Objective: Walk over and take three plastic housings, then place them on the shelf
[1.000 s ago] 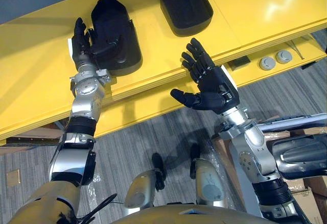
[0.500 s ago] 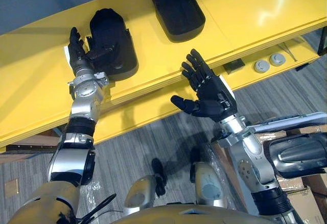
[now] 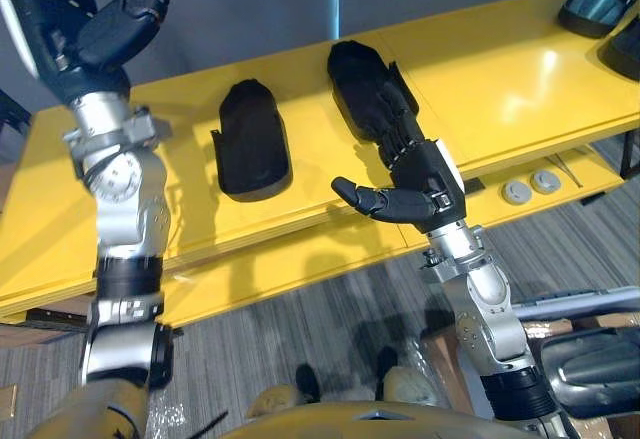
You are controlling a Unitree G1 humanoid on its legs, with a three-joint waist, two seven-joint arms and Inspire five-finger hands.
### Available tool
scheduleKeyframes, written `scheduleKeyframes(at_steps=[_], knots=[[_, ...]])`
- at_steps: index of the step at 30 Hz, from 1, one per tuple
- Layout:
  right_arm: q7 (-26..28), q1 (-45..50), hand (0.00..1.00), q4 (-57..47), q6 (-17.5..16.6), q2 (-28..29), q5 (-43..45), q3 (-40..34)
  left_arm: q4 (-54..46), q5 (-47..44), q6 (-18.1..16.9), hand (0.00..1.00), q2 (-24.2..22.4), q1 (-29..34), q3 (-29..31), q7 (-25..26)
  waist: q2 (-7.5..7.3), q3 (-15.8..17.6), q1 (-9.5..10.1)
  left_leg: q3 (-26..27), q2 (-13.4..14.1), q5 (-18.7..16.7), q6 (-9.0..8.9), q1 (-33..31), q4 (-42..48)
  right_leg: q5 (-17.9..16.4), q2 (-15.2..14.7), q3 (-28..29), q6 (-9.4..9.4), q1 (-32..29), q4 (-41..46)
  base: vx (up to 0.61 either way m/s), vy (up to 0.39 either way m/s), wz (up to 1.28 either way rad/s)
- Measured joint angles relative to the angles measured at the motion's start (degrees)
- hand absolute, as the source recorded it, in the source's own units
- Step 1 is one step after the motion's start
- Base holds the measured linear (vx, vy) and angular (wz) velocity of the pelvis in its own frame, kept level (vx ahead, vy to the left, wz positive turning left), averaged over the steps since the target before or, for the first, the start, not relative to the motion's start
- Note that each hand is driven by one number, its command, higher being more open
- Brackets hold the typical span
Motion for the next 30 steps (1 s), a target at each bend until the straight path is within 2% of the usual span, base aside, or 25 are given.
scheduleKeyframes(at_steps=[2, 3, 5, 7, 8, 9, 12, 16, 19, 24, 26, 30], knots=[[-2.6, 0.1, 1.0, 0.0, -0.6, -0.3, -5.1, -1.6, -8.1, -0.5, -1.2, 1.0, -2.2, 9.2, 2.5, -3.3, 0.21, -1.2, 0.73, -1.2, 0.0, 0.0, -0.03, 0.0, -0.2, 0.1, 0.0, -1.3, 0.16, 1.0, -1.1, 0.0, -0.01, 0.23], [-3.2, 0.1, 1.0, 0.0, -0.8, -0.4, -6.4, -2.1, -10.0, -0.5, -1.5, 1.0, -3.4, 11.5, 2.8, -4.1, 0.2, -1.3, 1.2, -1.5, -0.1, 0.0, -0.03, 0.1, -0.3, 0.2, 0.1, -1.6, 0.28, 1.4, -1.5, -0.03, -0.022, 0.27], [-5.0, 0.2, 1.0, 0.0, -1.2, -1.0, -10.9, -3.1, -15.8, -0.6, -2.3, 1.0, -9.0, 21.0, 3.7, -6.9, 0.14, -2.0, 2.76, -2.6, -0.1, 0.1, -0.19, 0.0, -0.3, 0.4, 0.1, -2.7, 0.6, 2.4, -2.6, -0.06, -0.024, 0.24], [-6.4, 0.2, 1.0, 0.1, -1.5, -1.0, -14.2, -3.1, -17.6, -1.6, -2.5, 1.0, -12.3, 27.3, 4.1, -9.4, -0.02, -3.1, 3.69, -3.4, -0.1, 0.2, -0.46, -0.1, -0.5, 0.6, 0.2, -3.9, 0.84, 3.1, -3.3, -0.05, -0.03, 0.31], [-7.6, 0.2, 1.0, 0.2, -2.5, -1.0, -18.6, -3.0, -18.7, -4.1, -2.4, 1.0, -14.8, 32.8, 4.2, -13.4, -0.39, -4.1, 4.78, -4.3, -0.2, 0.4, -0.63, -0.2, -0.7, 0.7, 0.2, -4.7, 0.95, 3.7, -3.7, -0.06, -0.037, 0.42], [-8.5, 0.2, 1.0, 0.2, -3.9, -1.1, -21.0, -3.0, -19.3, -5.5, -2.4, 1.0, -15.7, 35.2, 4.2, -16.1, -0.64, -4.4, 5.31, -4.7, -0.2, 0.4, -0.62, -0.2, -0.7, 0.7, 0.2, -5.2, 0.99, 4.0, -3.9, -0.06, -0.025, 0.3], [-8.7, 0.1, 1.0, 0.2, -6.8, -1.1, -22.7, -2.9, -20.8, -6.3, -2.0, 1.0, -16.2, 38.3, 4.2, -21.4, -1.54, -5.1, 6.45, -5.1, -0.3, 0.5, -0.62, -0.4, -0.8, 1.0, 0.2, -5.6, 1.08, 4.5, -4.5, -0.04, -0.001, 0.09], [-8.8, 0.0, 1.0, 0.4, -7.6, -1.4, -26.5, -2.4, -21.9, -7.7, -2.0, 1.0, -16.6, 39.3, 4.2, -26.3, -2.36, -5.8, 6.58, -6.0, -0.7, 0.6, -0.47, -0.4, -1.0, 1.1, -0.1, -6.3, 1.21, 4.8, -4.6, -0.01, 0.021, 0.07], [-9.0, -0.2, 1.0, 2.1, -7.6, -2.7, -29.5, 0.1, -21.9, -7.7, -1.9, 1.0, -16.8, 39.4, 4.1, -27.3, -2.63, -5.9, 6.85, -6.5, -0.8, 0.7, -0.26, -0.5, -1.1, 1.1, -0.2, -7.0, 1.22, 4.9, -4.6, 0.02, 0.015, 0.09], [-12.9, -2.7, 1.0, 9.9, -7.3, -3.3, -37.2, 4.8, -21.9, -8.2, -1.3, 1.0, -18.8, 39.6, 3.0, -28.3, -2.66, -5.9, 7.99, -8.0, -1.2, 1.8, -0.15, -1.0, -1.8, 1.1, -0.4, -8.6, 1.22, 5.0, -4.9, 0.01, 0.004, 0.19], [-14.1, -2.8, 1.0, 10.8, -6.0, -3.3, -40.3, 5.7, -21.9, -8.3, -1.0, 1.0, -18.8, 40.3, 2.3, -28.4, -2.68, -6.0, 8.79, -8.3, -1.2, 1.9, -0.13, -1.2, -1.8, 1.1, -0.4, -8.8, 1.24, 5.0, -5.1, 0.01, 0.004, 0.08], [-16.9, -3.7, 1.0, 14.3, -4.1, -3.2, -42.9, 7.2, -21.9, -9.4, -0.8, 1.0, -18.9, 43.2, 0.9, -28.7, -2.83, -6.0, 9.01, -8.8, -1.4, 1.9, -0.11, -1.3, -1.8, 1.2, -0.5, -9.0, 1.3, 5.1, -5.3, 0.01, 0.005, 0.03]])
